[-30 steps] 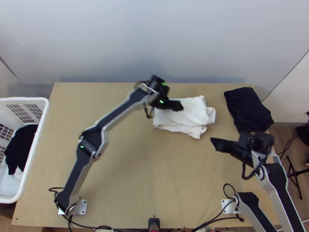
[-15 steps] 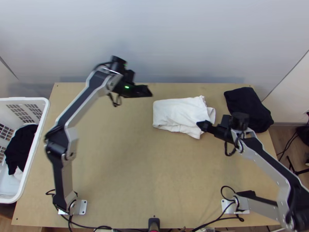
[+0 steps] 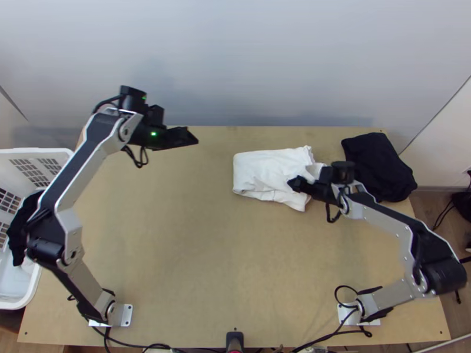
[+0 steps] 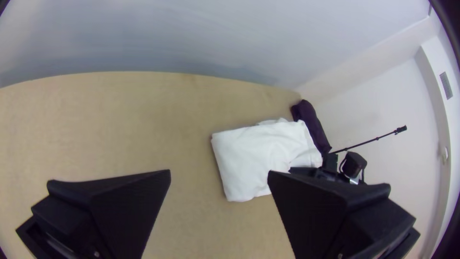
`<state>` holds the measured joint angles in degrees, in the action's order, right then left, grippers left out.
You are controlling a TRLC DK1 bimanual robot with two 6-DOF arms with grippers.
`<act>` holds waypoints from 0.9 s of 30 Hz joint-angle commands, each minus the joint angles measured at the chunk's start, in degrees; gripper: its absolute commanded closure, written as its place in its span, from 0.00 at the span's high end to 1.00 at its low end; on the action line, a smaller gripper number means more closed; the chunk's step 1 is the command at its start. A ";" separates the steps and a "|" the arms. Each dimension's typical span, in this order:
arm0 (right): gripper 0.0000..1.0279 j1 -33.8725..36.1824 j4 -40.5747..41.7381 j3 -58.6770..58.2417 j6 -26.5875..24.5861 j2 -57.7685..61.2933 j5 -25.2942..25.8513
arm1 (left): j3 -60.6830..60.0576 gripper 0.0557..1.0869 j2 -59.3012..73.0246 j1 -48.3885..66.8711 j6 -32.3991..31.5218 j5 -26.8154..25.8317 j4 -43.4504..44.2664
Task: Fold the t-shirt
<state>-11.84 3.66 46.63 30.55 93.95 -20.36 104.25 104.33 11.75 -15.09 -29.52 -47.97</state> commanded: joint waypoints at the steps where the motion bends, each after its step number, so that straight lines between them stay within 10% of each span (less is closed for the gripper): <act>1: 0.95 -3.90 -4.28 8.56 -2.51 7.47 3.31 | -5.19 0.96 -3.52 -4.98 1.03 0.07 0.59; 5: 0.62 -7.32 -10.78 15.07 -6.64 12.22 5.86 | -7.65 0.96 -4.75 -5.95 1.64 -0.01 0.77; 8: 0.07 -9.17 -13.59 17.44 -10.51 14.24 5.86 | -9.68 0.95 -6.25 -5.95 1.73 -0.01 1.91; 9: 0.03 -9.35 -13.94 17.62 -10.77 14.33 5.86 | -10.12 0.95 -6.60 -6.04 1.82 -0.01 1.91; 27: 0.03 10.08 -1.46 19.11 -10.77 -4.74 11.04 | -22.95 0.95 -14.33 -10.96 5.60 -0.10 2.00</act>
<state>-10.15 -2.26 62.98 19.64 93.60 -10.02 85.19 92.51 2.26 -10.57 -29.67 -46.11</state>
